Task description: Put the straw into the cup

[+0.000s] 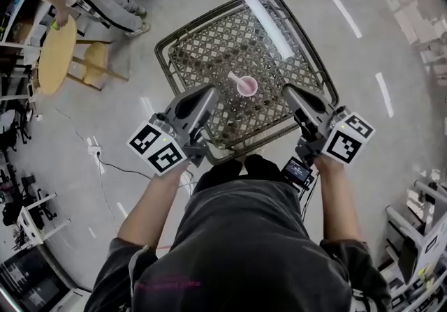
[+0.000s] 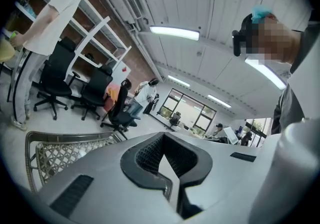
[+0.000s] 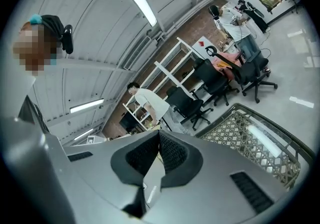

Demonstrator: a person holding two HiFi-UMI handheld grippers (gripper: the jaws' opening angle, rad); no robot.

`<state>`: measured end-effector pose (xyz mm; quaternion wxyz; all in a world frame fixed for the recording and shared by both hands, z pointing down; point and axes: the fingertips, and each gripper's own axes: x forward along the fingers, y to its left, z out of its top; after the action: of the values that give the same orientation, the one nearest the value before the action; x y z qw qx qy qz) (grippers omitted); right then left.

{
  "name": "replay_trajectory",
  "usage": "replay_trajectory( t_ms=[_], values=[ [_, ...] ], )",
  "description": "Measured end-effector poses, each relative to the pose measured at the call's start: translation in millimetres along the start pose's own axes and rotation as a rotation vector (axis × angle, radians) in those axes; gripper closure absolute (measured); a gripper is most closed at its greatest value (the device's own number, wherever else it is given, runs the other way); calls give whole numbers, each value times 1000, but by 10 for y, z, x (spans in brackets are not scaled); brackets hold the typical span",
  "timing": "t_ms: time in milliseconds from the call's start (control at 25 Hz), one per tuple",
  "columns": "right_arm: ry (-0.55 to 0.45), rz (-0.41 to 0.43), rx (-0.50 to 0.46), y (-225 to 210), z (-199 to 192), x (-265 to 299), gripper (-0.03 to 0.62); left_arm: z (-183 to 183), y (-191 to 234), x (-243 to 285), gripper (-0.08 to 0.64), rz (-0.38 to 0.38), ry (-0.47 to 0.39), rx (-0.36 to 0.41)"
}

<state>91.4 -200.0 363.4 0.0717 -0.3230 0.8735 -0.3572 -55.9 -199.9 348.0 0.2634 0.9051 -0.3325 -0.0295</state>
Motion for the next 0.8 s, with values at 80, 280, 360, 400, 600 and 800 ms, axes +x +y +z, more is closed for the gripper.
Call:
replay_trajectory(
  t_ms=[80,280,360,400,600,800],
  values=[
    [4,8,-7,29,31,28,578,57,-31,1,551,-1,-9,14],
    [21,34,-24,94,69,139,578,123,-66,-6,551,-5,-5,46],
    [25,41,-28,112,77,177,578,133,-53,-16,551,-2,-4,52],
    [26,43,-31,120,89,189,578,133,-41,-18,551,1,-2,53],
    [27,49,-42,158,133,215,578,-55,34,-35,551,12,63,64],
    [33,51,-48,203,103,217,578,-186,-21,-77,551,11,101,72]
  ],
)
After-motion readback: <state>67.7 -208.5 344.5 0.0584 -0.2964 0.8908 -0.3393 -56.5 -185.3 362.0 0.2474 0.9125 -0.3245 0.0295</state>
